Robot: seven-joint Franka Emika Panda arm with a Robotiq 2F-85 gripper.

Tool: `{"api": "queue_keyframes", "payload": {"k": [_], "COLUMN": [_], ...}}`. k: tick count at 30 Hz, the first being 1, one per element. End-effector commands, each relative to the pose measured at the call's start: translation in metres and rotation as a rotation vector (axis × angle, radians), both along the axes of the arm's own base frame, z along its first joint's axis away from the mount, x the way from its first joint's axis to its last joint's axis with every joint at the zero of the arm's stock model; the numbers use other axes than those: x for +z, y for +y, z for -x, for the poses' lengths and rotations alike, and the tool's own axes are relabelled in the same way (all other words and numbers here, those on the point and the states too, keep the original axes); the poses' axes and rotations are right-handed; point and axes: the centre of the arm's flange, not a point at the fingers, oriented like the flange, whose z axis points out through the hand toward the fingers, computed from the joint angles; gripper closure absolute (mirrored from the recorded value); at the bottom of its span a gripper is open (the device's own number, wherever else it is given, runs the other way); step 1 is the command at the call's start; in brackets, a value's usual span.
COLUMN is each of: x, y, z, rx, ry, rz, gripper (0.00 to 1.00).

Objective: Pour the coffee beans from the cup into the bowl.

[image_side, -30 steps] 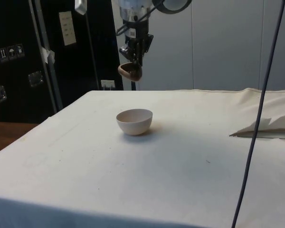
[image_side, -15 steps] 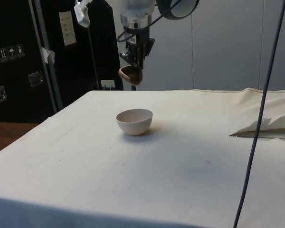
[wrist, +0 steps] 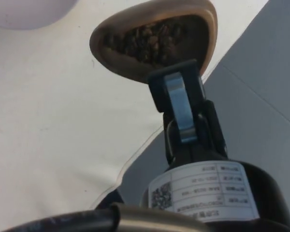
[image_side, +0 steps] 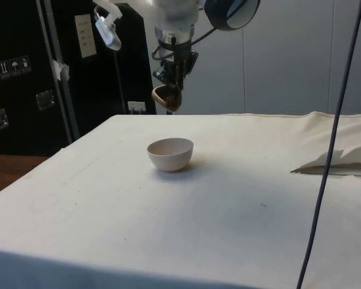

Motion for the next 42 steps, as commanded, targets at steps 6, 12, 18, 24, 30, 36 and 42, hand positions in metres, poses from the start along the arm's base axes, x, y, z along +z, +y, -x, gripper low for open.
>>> {"api": "queue_keyframes", "payload": {"k": [6, 12, 18, 24, 30, 36, 42], "x": [-0.002, -0.008, -0.010, -0.014, -0.013, -0.012, -0.013], "y": [0.004, 0.007, 0.013, 0.017, 0.025, 0.031, 0.038], "z": [0.002, 0.006, 0.009, 0.011, 0.011, 0.011, 0.012], "rx": [-0.016, -0.026, -0.045, -0.061, -0.080, -0.094, -0.110], "ry": [-0.027, -0.025, -0.059, -0.076, -0.102, -0.116, -0.138], "rz": [0.032, 0.046, 0.090, 0.120, 0.146, 0.162, 0.185], "gripper": [0.97, 0.97, 0.97, 0.97, 0.97, 0.97, 0.97]}}
